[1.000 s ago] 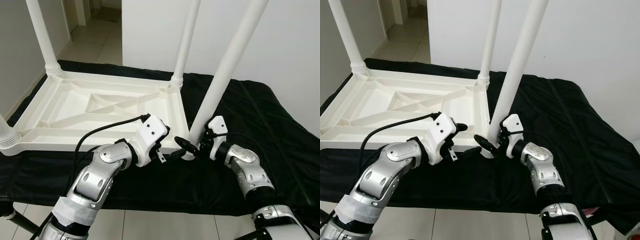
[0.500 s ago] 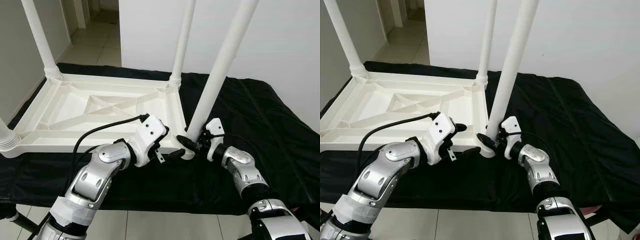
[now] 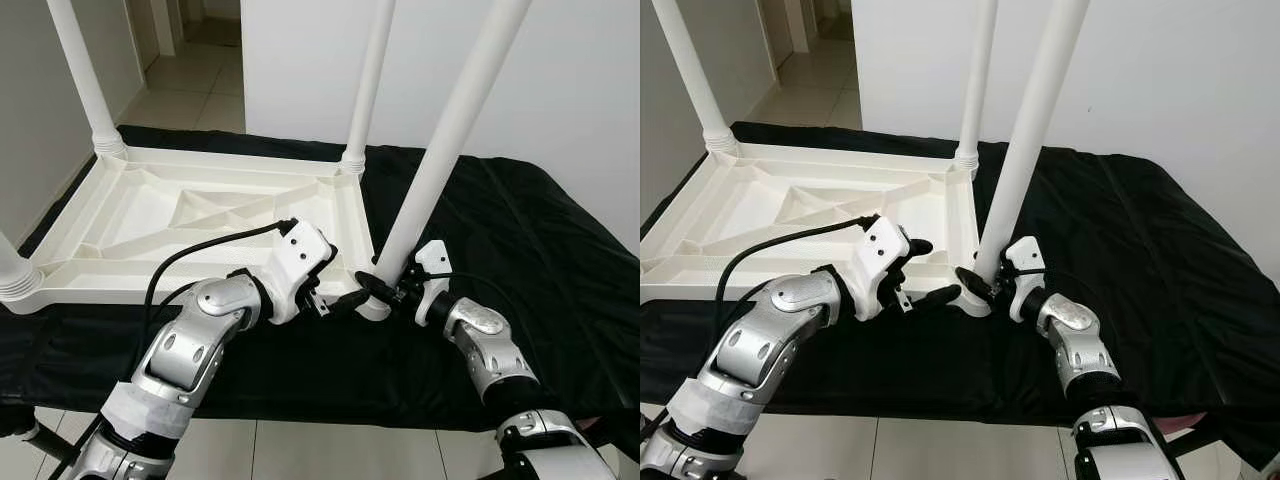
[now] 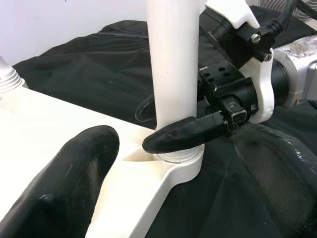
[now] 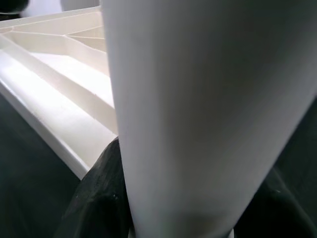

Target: Building children table

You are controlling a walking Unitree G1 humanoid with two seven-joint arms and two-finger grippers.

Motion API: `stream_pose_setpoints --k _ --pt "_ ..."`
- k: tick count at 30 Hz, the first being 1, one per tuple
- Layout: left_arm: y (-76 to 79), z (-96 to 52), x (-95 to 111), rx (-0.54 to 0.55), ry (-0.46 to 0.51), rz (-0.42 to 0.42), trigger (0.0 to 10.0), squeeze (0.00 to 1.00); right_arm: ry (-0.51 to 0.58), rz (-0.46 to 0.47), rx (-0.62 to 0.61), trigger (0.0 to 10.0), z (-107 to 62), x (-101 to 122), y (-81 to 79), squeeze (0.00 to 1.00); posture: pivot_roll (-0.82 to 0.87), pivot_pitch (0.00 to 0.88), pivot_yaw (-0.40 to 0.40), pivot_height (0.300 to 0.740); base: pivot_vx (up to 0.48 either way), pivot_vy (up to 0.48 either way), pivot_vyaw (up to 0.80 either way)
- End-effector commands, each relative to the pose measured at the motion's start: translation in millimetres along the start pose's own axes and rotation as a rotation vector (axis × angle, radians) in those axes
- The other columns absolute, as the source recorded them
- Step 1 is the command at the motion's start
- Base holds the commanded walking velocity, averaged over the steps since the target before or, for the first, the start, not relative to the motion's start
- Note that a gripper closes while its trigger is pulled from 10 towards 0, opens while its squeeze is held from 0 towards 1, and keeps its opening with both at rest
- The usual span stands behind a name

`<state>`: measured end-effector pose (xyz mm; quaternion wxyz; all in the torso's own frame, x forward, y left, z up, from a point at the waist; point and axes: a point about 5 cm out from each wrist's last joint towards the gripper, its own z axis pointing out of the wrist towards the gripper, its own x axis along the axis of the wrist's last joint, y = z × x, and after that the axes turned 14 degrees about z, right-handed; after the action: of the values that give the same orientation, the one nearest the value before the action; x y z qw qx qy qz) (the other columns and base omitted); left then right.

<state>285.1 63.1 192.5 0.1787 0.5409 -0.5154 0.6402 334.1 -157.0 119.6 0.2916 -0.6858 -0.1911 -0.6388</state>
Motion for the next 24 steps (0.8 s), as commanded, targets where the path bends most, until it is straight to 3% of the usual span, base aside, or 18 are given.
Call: stream_pose_setpoints --k 1,3,5,7,11,12,13,14,15,17,18,20,24 --pt "0.1 0.5 -1 0.004 -0.005 -0.015 10.0 0.00 -0.053 0.035 -0.074 10.0 -5.4 -14 4.1 0.00 0.07 0.000 -0.081 0.740 0.000 0.000 0.00" --pt "1.9 -1.7 -3 0.007 -0.006 -0.022 10.0 0.00 -0.040 0.034 -0.153 10.0 -4.6 -15 1.7 0.00 0.06 0.000 -0.076 0.740 0.000 0.000 0.00" --pt "1.9 -1.7 -3 0.007 -0.006 -0.022 10.0 0.00 -0.040 0.034 -0.153 10.0 -4.6 -15 1.7 0.00 0.06 0.000 -0.076 0.740 0.000 0.000 0.00" --pt "-0.1 -3.3 -5 0.019 -0.016 -0.023 10.0 0.00 0.005 0.059 -0.227 10.0 -2.1 -15 -11.1 0.00 0.06 0.000 -0.079 0.740 0.000 0.000 0.00" --pt "-1.8 -3.3 -4 0.024 -0.020 -0.010 10.0 0.00 0.045 0.063 -0.304 10.0 -1.8 -12 -21.1 0.00 0.07 0.000 -0.087 0.740 0.000 0.000 0.00" --pt "-2.7 -3.7 -5 0.027 -0.019 -0.016 10.0 0.00 0.067 0.098 -0.408 10.0 -1.8 -11 -21.8 0.00 0.07 0.000 -0.079 0.740 0.000 0.000 0.00" --pt "-2.7 -3.7 -5 0.027 -0.019 -0.016 10.0 0.00 0.067 0.098 -0.408 10.0 -1.8 -11 -21.8 0.00 0.07 0.000 -0.079 0.740 0.000 0.000 0.00" --pt "-3.8 -4.0 -5 0.027 -0.020 -0.010 10.0 0.00 0.096 0.098 -0.532 10.0 -3.1 -8 -21.5 0.00 0.06 0.000 -0.071 0.740 0.000 0.000 0.00" --pt "-3.8 -4.0 -5 0.027 -0.020 -0.010 10.0 0.00 0.096 0.098 -0.532 10.0 -3.1 -8 -21.5 0.00 0.06 0.000 -0.071 0.740 0.000 0.000 0.00" --pt "-6.3 -3.4 -4 0.031 -0.015 -0.017 10.0 0.00 0.118 0.099 -0.766 10.0 -7.5 -6 -21.0 0.00 0.06 0.000 -0.078 0.740 0.000 0.000 0.00" --pt "-7.5 -2.8 -4 0.034 -0.015 -0.014 10.0 0.00 0.113 0.113 -0.826 10.0 -6.5 -7 -24.3 0.00 0.05 0.000 -0.072 0.740 0.000 0.000 0.00" --pt "-8.1 -2.5 -4 0.036 -0.015 -0.013 10.0 0.00 0.106 0.127 -0.855 10.0 -5.3 -9 -26.9 0.00 0.05 0.000 -0.072 0.740 0.000 0.000 0.00" --pt "-9.3 -0.6 -2 0.042 -0.006 -0.012 10.0 0.00 0.141 0.100 -0.788 10.0 -1.2 -2 -35.0 0.00 0.02 0.000 -0.085 0.740 0.000 0.000 0.00"
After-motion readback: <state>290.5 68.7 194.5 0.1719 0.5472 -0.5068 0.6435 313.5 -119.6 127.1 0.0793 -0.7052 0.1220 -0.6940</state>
